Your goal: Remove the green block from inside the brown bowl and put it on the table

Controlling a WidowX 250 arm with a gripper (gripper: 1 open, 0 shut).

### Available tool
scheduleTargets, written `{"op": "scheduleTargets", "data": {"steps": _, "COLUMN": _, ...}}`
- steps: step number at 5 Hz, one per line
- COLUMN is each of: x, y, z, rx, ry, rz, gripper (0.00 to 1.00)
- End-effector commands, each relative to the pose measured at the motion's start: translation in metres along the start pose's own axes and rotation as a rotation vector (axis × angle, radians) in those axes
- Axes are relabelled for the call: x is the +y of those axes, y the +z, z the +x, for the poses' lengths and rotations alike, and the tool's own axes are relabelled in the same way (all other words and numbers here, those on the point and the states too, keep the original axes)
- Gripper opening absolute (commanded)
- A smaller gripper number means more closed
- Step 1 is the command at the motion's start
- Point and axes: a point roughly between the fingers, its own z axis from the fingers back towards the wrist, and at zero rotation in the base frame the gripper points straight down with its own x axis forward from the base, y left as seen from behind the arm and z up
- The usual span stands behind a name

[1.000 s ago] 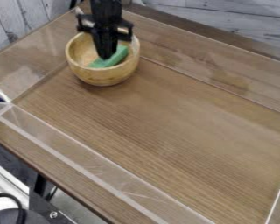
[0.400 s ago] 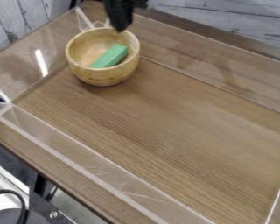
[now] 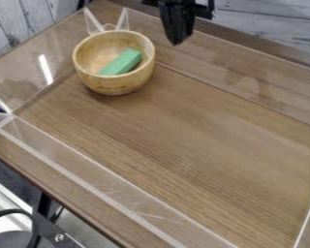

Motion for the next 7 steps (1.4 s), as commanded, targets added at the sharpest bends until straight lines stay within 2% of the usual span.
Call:
{"op": "scheduleTargets", "data": {"steps": 1, "x": -0.007, "y": 0.014, "z": -0.004, "rx": -0.042, "ry": -0.034, "rz": 0.021, "gripper": 0.00}}
{"op": "scheduleTargets", "data": {"steps": 4, "x": -0.050, "y": -0.032, "z": -0.011, "rx": 0.052, "ry": -0.184, "rz": -0.001, "gripper": 0.00}}
{"op": "scheduleTargets", "data": {"steps": 5, "x": -0.065, "y": -0.046, "z": -0.012, "rx": 0.070, "ry": -0.219, "rz": -0.008, "gripper": 0.00}}
{"op": "scheduleTargets", "data": {"steps": 6, "x": -0.067, "y": -0.065, "z": -0.011, "rx": 0.098, "ry": -0.225, "rz": -0.013, "gripper": 0.00}}
{"op": "scheduleTargets", "data": {"steps": 7, "x": -0.058, "y": -0.076, "z": -0.010, "rx": 0.117, "ry": -0.204, "rz": -0.017, "gripper": 0.00}}
